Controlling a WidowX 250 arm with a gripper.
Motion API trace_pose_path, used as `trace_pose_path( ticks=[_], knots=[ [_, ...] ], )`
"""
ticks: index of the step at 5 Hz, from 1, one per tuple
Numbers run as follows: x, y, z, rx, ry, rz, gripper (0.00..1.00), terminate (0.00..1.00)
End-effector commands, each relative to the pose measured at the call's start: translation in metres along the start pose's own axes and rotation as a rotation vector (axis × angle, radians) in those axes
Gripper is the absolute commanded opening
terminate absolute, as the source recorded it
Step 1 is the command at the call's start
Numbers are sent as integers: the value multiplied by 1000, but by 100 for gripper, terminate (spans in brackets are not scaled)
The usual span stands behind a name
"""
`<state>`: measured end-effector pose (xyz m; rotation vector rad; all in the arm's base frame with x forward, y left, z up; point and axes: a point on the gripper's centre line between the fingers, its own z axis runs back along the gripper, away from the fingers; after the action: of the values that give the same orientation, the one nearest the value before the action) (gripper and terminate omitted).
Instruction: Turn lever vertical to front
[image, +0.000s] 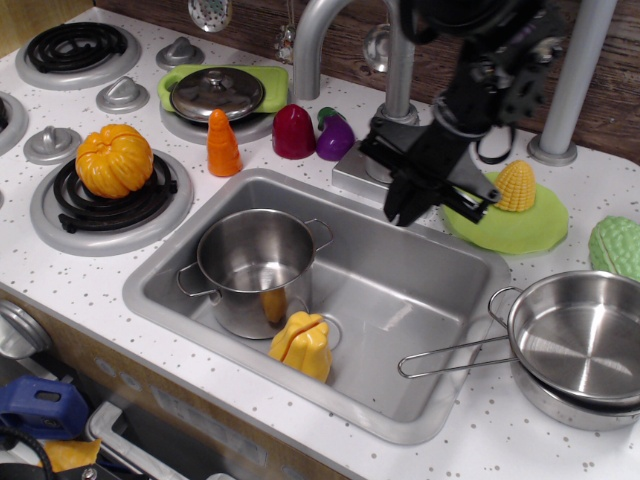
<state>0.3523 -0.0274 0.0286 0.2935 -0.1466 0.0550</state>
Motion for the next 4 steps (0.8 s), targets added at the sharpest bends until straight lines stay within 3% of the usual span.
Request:
trace_pose_path(
  ticks=[1,4],
  knots=[
    [14,9,1,-34,-71,11,0,0],
    [16,-15,-24,-92,-77,51,0,0]
  ],
)
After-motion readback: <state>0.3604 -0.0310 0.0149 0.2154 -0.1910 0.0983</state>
